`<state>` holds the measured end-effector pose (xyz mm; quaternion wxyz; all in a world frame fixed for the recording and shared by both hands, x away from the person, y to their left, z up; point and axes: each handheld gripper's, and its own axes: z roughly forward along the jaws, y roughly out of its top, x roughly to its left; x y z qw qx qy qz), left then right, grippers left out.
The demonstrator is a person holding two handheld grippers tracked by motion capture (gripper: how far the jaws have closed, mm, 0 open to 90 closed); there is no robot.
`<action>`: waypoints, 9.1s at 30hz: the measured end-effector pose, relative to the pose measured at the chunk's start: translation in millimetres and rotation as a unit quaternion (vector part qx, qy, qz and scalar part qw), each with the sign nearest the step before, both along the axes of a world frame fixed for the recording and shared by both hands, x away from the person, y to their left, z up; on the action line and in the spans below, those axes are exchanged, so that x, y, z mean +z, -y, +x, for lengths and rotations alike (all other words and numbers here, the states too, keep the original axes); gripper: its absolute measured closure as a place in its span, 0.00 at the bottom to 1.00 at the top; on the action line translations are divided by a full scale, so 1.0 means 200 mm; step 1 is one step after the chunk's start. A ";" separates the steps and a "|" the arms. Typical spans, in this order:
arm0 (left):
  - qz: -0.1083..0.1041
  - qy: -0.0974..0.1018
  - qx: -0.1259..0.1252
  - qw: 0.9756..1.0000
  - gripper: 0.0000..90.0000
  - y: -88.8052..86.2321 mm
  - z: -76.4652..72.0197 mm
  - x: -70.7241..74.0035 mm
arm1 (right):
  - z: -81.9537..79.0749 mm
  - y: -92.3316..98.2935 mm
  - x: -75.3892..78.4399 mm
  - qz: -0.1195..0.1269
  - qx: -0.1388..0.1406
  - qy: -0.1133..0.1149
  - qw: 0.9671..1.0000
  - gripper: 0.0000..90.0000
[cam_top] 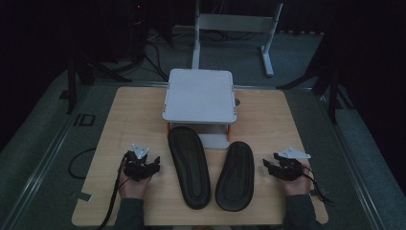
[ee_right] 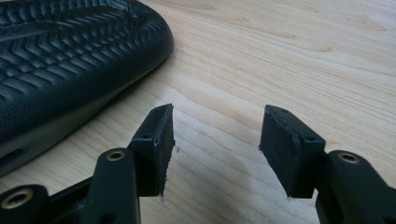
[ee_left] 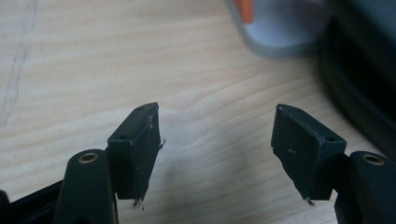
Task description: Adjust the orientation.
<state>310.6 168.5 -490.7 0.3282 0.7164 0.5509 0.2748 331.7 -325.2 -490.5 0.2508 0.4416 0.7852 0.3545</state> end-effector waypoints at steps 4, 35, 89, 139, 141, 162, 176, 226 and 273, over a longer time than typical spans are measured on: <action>-0.006 0.011 -0.010 1.000 0.38 0.01 -0.02 0.01 | 0.00 0.00 0.00 -0.001 0.002 0.000 1.000 0.49; -0.037 0.023 -0.114 0.993 0.44 0.29 -0.03 0.08 | -0.05 -0.17 0.10 0.023 0.066 0.020 0.997 0.49; -0.054 0.039 -0.244 0.968 0.52 0.72 0.09 0.23 | -0.04 -0.16 0.09 0.034 0.077 0.014 0.996 0.53; 0.050 0.057 -0.186 0.980 0.60 0.42 -0.06 0.27 | -0.06 -0.19 0.13 0.050 0.094 0.022 0.994 0.49; 0.041 0.055 -0.205 0.976 0.60 0.47 -0.07 0.27 | -0.06 -0.20 0.13 0.038 0.097 0.023 0.994 0.49; -0.011 0.033 -0.337 0.941 0.57 0.90 -0.17 0.25 | -0.07 -0.15 0.14 0.020 0.076 0.027 0.997 0.49; -0.021 0.013 -0.319 0.947 0.57 0.92 -0.11 0.19 | -0.05 -0.12 0.05 -0.007 0.072 -0.010 0.997 0.48; 0.004 0.028 -0.239 0.971 0.75 0.66 -0.24 0.26 | -0.08 -0.36 0.11 0.012 0.143 0.006 0.990 0.45; -0.020 0.028 -0.275 0.961 0.52 0.68 -0.10 0.22 | -0.06 -0.30 0.13 0.008 0.117 0.025 0.993 0.43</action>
